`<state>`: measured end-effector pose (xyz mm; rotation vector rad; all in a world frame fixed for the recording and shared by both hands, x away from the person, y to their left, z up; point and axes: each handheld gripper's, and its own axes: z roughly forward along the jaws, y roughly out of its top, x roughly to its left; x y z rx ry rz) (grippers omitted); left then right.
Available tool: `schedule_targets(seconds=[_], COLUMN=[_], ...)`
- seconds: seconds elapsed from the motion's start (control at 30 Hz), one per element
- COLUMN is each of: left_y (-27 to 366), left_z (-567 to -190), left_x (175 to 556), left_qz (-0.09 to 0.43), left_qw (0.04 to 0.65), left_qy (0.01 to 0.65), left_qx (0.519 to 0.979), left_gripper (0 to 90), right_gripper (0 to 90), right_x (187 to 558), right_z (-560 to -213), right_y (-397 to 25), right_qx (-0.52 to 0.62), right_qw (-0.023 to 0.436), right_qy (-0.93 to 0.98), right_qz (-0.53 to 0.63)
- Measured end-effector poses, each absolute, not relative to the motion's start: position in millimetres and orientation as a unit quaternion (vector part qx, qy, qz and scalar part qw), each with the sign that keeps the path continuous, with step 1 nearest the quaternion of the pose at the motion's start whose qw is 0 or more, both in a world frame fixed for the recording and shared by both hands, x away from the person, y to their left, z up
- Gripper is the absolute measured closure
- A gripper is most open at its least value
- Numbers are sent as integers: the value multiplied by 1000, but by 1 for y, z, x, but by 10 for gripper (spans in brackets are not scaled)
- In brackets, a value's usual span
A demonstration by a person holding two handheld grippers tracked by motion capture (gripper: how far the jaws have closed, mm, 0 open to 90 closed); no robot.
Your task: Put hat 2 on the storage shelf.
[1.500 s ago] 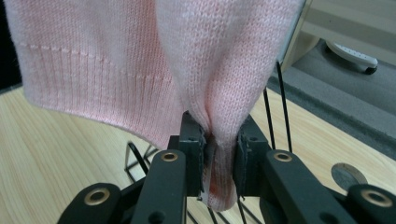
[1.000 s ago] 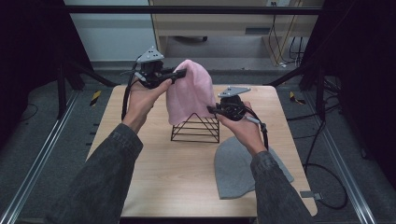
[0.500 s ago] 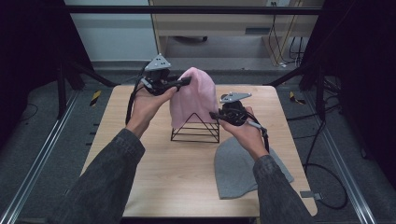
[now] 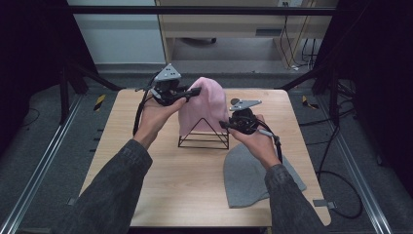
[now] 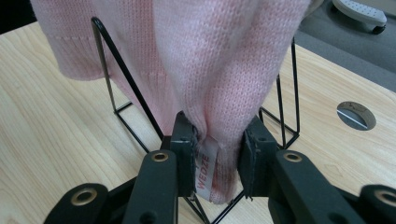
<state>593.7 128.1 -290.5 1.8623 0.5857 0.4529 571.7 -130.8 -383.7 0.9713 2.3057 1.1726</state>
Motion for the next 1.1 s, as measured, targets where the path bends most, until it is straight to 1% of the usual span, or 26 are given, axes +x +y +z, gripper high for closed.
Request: schedule_targets(seconds=[0.8, 1.1], left_y=[119, 112], left_z=[-301, -310], left_x=[584, 582], left_qz=[172, 166], left_qw=[534, 521], left_qy=[240, 236], left_qx=[792, 803], left_gripper=[776, 778], right_gripper=[662, 577], right_x=[567, 563], right_z=[-397, -397], right_y=[-138, -143], right_qx=[356, 362], right_qw=[179, 184], right_qy=[827, 829], right_qz=[396, 384])
